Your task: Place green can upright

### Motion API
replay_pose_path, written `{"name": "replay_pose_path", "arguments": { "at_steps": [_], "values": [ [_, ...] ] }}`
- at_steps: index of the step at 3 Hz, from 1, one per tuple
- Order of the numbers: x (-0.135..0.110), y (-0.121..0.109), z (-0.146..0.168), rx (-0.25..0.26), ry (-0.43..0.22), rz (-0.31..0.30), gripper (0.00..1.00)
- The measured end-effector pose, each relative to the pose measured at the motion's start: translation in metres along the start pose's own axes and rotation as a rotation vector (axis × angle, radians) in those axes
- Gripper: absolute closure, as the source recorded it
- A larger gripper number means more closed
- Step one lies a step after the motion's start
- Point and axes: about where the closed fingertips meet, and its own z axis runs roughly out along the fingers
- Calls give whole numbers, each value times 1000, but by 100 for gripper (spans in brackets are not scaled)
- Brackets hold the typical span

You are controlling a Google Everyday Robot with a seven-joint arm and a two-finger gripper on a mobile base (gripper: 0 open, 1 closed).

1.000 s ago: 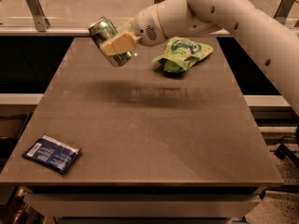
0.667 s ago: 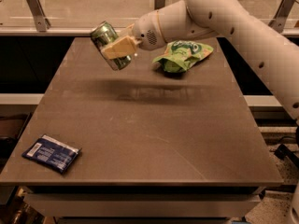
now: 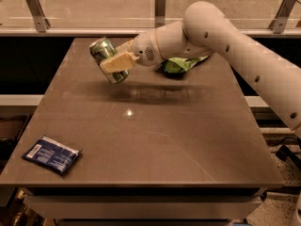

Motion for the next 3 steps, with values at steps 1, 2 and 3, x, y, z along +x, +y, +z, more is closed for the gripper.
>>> {"name": "replay_pose_path", "arguments": {
  "at_steps": [1,2,3],
  "values": [
    [11,11,9,-12,-32,-2,100],
    [20,23,17,-30,-72,-12,100],
    [27,34,22,-48,-115,-33,100]
  ]
}}
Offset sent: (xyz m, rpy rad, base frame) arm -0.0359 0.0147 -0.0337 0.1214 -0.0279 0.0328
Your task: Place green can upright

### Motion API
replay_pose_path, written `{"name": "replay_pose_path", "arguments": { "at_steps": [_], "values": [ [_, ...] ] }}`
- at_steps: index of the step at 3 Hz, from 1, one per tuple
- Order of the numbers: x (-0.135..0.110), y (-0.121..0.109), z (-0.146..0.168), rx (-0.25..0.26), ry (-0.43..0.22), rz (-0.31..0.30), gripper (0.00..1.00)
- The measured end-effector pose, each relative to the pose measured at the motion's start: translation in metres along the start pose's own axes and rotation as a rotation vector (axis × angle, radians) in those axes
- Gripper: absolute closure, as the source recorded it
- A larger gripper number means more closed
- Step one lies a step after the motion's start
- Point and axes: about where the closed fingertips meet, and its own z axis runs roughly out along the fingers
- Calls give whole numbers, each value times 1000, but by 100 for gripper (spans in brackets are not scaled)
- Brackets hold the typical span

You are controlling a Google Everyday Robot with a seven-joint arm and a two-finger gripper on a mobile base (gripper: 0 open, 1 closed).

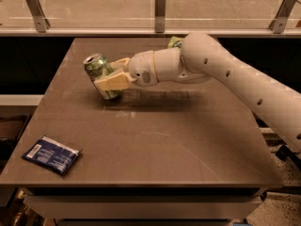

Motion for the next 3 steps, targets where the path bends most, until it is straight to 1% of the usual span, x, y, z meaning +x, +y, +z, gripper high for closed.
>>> {"name": "replay_pose_path", "arguments": {
  "at_steps": [1,2,3],
  "values": [
    [3,8,4,-21,-40,-25,100],
    [7,9,9,-41,-73,-40,100],
    [11,1,14,-55,-96,-35,100]
  ]
}}
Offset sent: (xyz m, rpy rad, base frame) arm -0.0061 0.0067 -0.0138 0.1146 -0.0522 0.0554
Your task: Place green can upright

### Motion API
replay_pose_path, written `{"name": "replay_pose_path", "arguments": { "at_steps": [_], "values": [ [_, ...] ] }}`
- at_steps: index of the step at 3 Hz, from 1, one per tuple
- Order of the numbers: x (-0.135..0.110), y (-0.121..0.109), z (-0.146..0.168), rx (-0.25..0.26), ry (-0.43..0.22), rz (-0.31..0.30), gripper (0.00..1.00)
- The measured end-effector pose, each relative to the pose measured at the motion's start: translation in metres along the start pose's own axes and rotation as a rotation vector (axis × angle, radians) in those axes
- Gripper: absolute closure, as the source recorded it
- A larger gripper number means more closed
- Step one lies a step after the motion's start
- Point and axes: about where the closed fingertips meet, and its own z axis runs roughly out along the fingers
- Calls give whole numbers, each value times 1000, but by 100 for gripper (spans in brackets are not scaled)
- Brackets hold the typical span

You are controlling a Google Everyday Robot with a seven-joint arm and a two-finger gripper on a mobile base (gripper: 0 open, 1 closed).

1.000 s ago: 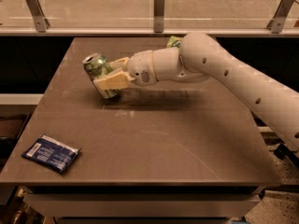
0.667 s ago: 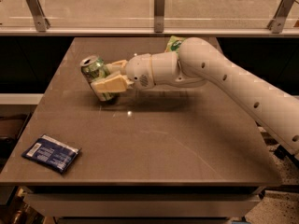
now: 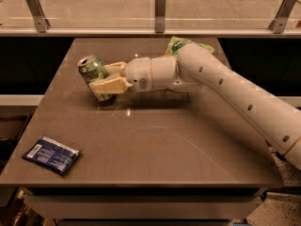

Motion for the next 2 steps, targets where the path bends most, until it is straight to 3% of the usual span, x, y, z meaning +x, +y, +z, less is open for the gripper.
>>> {"name": "replay_pose_path", "arguments": {
  "at_steps": [1,2],
  "values": [
    [0,0,0,0,-1,0,100],
    [-1,0,0,-1,-1,0,82]
  ]
}}
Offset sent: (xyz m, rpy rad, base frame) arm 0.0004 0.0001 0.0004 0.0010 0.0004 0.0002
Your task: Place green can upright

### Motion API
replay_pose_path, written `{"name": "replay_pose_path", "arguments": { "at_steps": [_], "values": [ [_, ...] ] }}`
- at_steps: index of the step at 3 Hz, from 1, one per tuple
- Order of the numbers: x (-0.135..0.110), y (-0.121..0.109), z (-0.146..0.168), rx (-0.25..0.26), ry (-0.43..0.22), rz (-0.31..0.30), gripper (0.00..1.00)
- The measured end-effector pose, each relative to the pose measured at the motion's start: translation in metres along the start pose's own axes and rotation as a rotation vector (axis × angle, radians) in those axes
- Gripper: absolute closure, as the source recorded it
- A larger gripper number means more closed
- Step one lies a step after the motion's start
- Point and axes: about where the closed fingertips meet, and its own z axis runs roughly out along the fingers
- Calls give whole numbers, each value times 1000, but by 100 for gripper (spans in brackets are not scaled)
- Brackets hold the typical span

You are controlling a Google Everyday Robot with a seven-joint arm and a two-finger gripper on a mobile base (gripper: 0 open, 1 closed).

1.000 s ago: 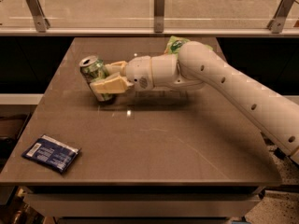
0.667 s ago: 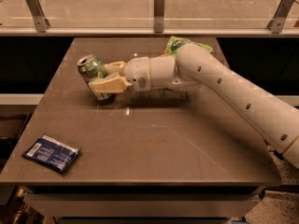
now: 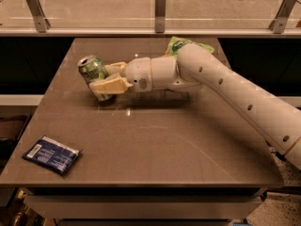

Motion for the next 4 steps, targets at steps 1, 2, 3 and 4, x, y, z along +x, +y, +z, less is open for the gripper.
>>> {"name": "replay_pose_path", "arguments": {
  "at_steps": [1,2,3,4],
  "values": [
    [0,0,0,0,0,0,59],
    [0,0,0,0,0,0,36],
    [0,0,0,-1,0,0,13],
    [-1,1,3,-5,0,-1,0]
  ]
}}
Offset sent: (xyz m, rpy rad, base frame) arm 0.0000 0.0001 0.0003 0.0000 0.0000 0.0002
